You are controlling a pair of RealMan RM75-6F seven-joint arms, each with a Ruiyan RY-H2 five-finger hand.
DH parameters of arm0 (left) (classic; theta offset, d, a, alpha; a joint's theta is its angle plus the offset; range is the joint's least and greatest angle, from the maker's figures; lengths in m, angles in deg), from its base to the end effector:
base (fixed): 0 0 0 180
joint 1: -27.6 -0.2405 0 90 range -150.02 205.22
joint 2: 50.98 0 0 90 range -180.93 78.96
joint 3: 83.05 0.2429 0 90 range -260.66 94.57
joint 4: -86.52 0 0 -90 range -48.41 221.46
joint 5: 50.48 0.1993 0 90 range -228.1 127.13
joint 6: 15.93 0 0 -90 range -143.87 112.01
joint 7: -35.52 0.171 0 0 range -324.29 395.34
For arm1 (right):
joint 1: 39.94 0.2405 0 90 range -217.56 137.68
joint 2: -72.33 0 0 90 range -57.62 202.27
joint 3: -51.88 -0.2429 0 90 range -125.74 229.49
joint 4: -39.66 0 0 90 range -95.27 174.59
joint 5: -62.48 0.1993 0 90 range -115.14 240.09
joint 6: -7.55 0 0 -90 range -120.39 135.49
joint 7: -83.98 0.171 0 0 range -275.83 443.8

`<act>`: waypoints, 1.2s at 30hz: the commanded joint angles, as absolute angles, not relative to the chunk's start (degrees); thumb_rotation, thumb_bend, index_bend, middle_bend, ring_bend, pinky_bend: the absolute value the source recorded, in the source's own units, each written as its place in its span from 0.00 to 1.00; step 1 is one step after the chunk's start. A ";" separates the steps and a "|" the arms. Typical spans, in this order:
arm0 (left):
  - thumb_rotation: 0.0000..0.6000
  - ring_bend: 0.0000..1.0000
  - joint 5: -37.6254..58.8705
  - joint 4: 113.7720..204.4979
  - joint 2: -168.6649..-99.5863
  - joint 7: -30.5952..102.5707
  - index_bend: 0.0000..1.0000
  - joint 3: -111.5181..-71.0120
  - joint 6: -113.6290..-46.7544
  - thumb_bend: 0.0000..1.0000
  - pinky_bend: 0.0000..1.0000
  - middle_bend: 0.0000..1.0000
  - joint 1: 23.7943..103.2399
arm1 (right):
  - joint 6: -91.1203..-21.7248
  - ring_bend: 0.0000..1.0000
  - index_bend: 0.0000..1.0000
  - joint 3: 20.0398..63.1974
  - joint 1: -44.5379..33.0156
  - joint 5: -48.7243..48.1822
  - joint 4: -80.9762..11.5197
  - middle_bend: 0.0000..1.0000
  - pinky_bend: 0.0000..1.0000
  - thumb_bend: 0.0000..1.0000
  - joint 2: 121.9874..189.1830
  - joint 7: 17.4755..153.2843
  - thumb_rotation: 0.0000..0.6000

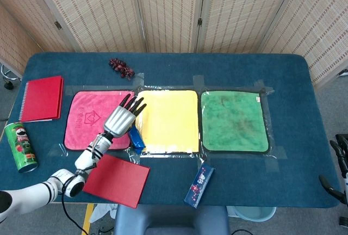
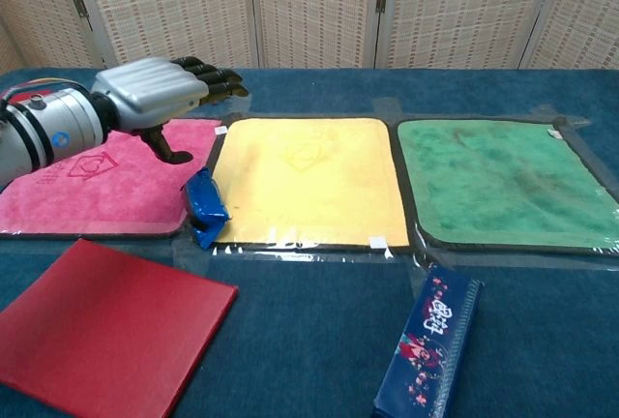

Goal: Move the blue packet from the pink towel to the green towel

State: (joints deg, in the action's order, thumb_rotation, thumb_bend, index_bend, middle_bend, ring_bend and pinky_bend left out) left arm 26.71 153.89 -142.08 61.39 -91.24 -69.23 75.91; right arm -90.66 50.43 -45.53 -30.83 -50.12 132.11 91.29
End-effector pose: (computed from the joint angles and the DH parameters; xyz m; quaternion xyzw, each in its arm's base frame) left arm -0.1270 0.3987 -0.0117 -0.8162 -0.1449 -0.3104 0.4652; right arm -0.3034 -0.1445 0.2108 0.5625 -0.3545 0.4219 0.6163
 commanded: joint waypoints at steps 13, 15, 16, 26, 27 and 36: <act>1.00 0.00 27.84 162.54 -136.57 62.65 0.00 -85.70 -69.07 0.33 0.01 0.00 71.97 | -90.66 0.07 0.00 50.63 -45.34 -31.55 -49.36 0.00 0.00 0.32 132.52 91.96 1.00; 1.00 0.00 27.98 162.41 -137.37 62.95 0.00 -85.58 -68.85 0.33 0.01 0.00 72.12 | -90.80 0.07 0.00 50.64 -45.50 -31.39 -49.30 0.00 0.00 0.32 132.47 92.09 1.00; 1.00 0.00 27.97 162.30 -137.74 63.12 0.00 -85.58 -68.71 0.33 0.01 0.00 72.22 | -90.84 0.07 0.00 50.65 -45.55 -31.33 -49.27 0.00 0.00 0.32 132.45 92.13 1.00; 1.00 0.00 26.25 158.41 -142.48 64.94 0.00 -86.77 -67.25 0.33 0.02 0.00 73.54 | -91.10 0.07 0.00 50.69 -45.88 -31.06 -48.72 0.00 0.00 0.32 132.53 92.72 1.00; 1.00 0.00 26.04 157.95 -142.87 64.90 0.00 -86.98 -67.18 0.33 0.02 0.00 73.65 | -91.12 0.07 0.00 50.69 -45.91 -31.04 -48.67 0.00 0.00 0.32 132.53 92.79 1.00; 1.00 0.00 22.99 156.45 -146.09 63.75 0.00 -90.23 -65.92 0.33 0.01 0.00 75.59 | -91.53 0.07 0.00 50.57 -46.06 -31.05 -48.38 0.00 0.00 0.32 132.55 93.25 1.00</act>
